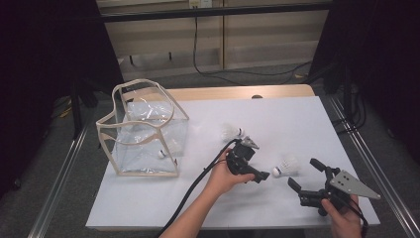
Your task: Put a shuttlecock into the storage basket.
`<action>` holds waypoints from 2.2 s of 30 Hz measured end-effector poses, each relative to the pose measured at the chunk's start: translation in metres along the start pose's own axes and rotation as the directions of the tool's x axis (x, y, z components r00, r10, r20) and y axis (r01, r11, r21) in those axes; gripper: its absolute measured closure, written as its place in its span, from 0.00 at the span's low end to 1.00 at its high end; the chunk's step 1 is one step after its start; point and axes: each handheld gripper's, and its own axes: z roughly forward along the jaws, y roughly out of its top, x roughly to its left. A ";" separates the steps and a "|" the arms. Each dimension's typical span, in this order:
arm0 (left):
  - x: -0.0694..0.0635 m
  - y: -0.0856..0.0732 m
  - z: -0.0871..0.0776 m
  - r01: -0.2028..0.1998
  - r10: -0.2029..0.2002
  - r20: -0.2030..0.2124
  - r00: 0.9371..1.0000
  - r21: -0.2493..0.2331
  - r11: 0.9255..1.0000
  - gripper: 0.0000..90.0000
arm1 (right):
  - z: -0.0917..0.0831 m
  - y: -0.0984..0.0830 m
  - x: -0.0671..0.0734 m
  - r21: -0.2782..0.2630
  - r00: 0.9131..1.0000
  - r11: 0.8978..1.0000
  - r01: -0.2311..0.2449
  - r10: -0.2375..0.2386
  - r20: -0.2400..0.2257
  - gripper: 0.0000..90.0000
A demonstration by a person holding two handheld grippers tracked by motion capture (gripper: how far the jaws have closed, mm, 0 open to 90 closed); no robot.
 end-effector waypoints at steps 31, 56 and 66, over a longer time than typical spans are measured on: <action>-0.003 0.005 0.019 -0.013 0.013 0.023 1.000 0.017 1.000 0.23 | -0.001 0.000 -0.001 0.004 1.000 1.000 -0.002 0.002 0.005 0.01; -0.003 0.007 0.032 -0.028 0.026 0.062 0.998 0.035 0.999 0.41 | -0.001 0.000 -0.001 0.003 1.000 1.000 0.000 0.000 0.008 0.01; -0.007 0.011 0.036 -0.044 0.042 0.079 0.996 0.032 0.998 0.46 | -0.001 0.000 -0.001 0.003 1.000 1.000 -0.001 0.001 0.007 0.01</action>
